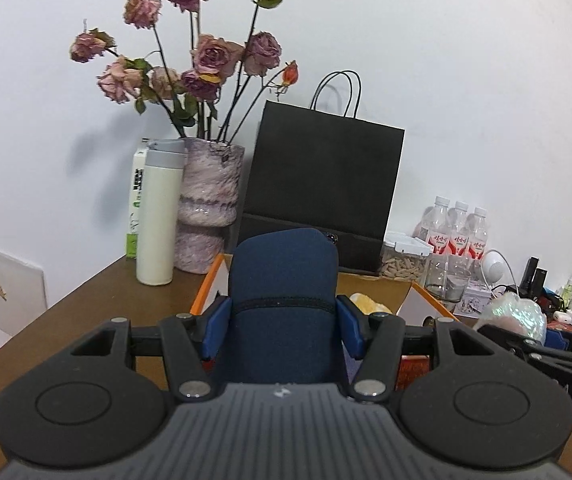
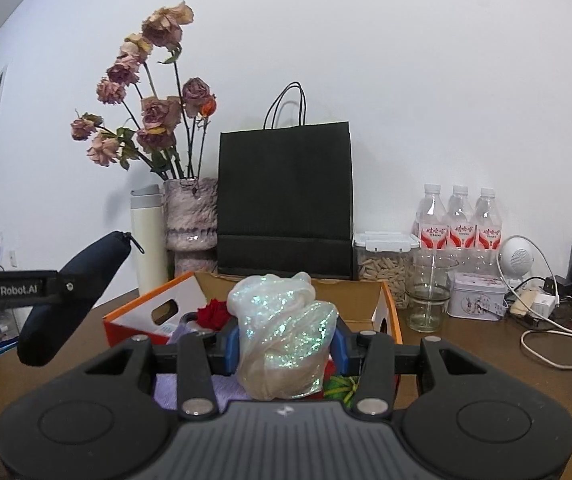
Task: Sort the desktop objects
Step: 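Carry the glasses case and iridescent bag over the cardboard box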
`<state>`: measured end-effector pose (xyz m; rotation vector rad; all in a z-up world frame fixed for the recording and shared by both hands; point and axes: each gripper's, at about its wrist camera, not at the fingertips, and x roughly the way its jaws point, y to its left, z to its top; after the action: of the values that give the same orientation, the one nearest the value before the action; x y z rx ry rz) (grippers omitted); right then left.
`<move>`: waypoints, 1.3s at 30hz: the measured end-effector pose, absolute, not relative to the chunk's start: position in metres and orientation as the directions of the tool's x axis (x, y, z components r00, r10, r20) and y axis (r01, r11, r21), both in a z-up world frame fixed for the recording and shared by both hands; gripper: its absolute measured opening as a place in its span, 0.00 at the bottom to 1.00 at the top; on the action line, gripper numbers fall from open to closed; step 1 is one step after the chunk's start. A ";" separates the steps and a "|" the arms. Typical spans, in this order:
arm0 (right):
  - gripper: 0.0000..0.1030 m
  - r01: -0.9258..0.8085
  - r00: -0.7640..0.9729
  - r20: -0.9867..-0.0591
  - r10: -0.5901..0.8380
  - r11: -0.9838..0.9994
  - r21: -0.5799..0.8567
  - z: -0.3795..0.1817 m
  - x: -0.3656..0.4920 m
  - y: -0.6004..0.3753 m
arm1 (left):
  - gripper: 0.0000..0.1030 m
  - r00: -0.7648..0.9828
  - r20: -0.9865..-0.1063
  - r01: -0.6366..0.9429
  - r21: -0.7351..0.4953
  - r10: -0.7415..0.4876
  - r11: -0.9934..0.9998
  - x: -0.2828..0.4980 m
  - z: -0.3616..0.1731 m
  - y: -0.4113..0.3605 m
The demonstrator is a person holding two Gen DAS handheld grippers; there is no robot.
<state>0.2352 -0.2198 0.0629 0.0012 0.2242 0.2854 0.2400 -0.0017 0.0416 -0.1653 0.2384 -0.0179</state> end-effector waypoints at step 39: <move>0.41 -0.255 0.890 -0.388 0.240 0.967 0.013 0.031 0.410 -0.193 | 0.56 0.946 -0.322 0.025 -0.038 -0.036 0.999 0.391 0.009 -0.027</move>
<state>0.4099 -0.1930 0.0308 -0.0388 0.3981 0.2574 0.3914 -0.0269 0.0091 -0.0335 0.3285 -0.0308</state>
